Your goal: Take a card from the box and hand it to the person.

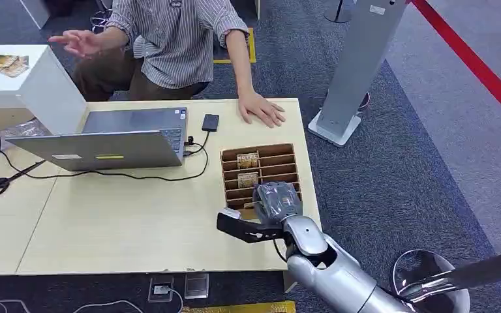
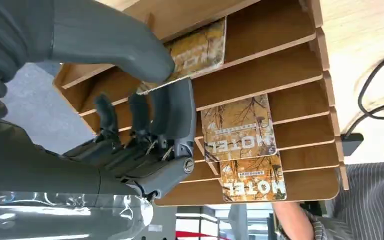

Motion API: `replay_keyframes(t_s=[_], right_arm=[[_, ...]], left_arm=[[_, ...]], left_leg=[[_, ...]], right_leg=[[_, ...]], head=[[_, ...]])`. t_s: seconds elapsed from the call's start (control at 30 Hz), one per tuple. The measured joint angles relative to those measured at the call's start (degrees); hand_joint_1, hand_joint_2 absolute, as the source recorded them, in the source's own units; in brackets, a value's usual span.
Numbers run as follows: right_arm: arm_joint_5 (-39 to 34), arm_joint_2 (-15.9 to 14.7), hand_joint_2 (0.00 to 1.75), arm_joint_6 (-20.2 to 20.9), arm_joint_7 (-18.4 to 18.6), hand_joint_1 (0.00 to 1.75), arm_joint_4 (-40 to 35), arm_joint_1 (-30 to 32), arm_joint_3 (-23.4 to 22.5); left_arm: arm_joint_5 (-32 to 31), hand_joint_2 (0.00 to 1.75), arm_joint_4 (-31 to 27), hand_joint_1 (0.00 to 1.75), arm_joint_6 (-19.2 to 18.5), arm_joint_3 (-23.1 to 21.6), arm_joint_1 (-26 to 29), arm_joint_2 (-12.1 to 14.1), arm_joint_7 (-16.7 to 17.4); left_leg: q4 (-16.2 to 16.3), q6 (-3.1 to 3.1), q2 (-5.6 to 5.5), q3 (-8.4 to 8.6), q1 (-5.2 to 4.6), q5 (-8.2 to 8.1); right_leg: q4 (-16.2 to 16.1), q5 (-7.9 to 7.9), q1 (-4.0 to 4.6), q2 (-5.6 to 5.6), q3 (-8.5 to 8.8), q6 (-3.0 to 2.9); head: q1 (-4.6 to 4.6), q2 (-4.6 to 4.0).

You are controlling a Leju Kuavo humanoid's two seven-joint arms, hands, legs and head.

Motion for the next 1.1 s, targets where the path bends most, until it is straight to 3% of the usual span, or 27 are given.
replay_keyframes(t_s=[0.3,0.33,0.8,0.9,1.0,1.1], right_arm=[[-0.2,0.0,1.75,0.2,0.0,1.75,0.0,0.0,-0.2],[-0.2,0.0,1.75,0.3,0.0,1.75,0.0,0.0,-0.2],[-1.1,0.0,1.75,0.7,-0.1,1.75,-0.2,0.0,-0.4],[-2.6,-0.6,1.75,4.2,0.4,1.75,-1.8,-0.5,-0.6],[-6.4,-2.1,1.75,10.4,1.0,1.75,-4.9,-1.6,-1.4],[-9.8,-4.1,1.75,13.2,2.0,1.75,-9.7,-3.6,-2.6]], left_arm=[[0.0,0.0,0.0,0.0,0.0,0.0,0.0,0.0,0.0],[0.0,1.75,0.0,0.0,0.0,0.0,0.0,0.0,0.0],[-0.9,1.75,0.0,0.0,0.3,-0.5,0.0,0.0,-0.9],[-0.9,1.75,0.0,0.0,0.3,-0.5,0.0,0.1,-0.9],[-0.8,1.75,0.0,0.0,0.1,-0.5,0.0,0.3,-0.9],[-0.4,1.75,0.0,0.0,0.0,-0.5,0.1,0.5,-0.9]], left_leg=[[0.0,0.0,0.0,0.01,0.0,0.0],[0.0,0.0,0.0,0.01,0.0,0.0],[0.0,0.0,0.0,0.02,0.0,0.0],[0.0,0.0,0.01,0.01,0.0,0.0],[0.0,0.0,0.0,-0.01,0.0,0.01],[0.0,0.0,0.01,-0.01,-0.01,0.01]], right_leg=[[0.0,0.0,0.0,0.0,0.01,0.0],[0.0,0.0,0.0,0.0,0.01,0.0],[0.0,0.0,0.0,0.0,0.01,0.0],[0.0,0.0,0.0,0.0,0.0,0.0],[0.0,0.01,0.0,0.0,-0.01,0.0],[0.0,0.01,-0.01,0.02,-0.03,0.01]], head=[[0.04,-0.02],[0.04,0.0],[0.04,-0.02],[0.0,-0.02],[0.02,-0.02],[0.04,-0.02]])
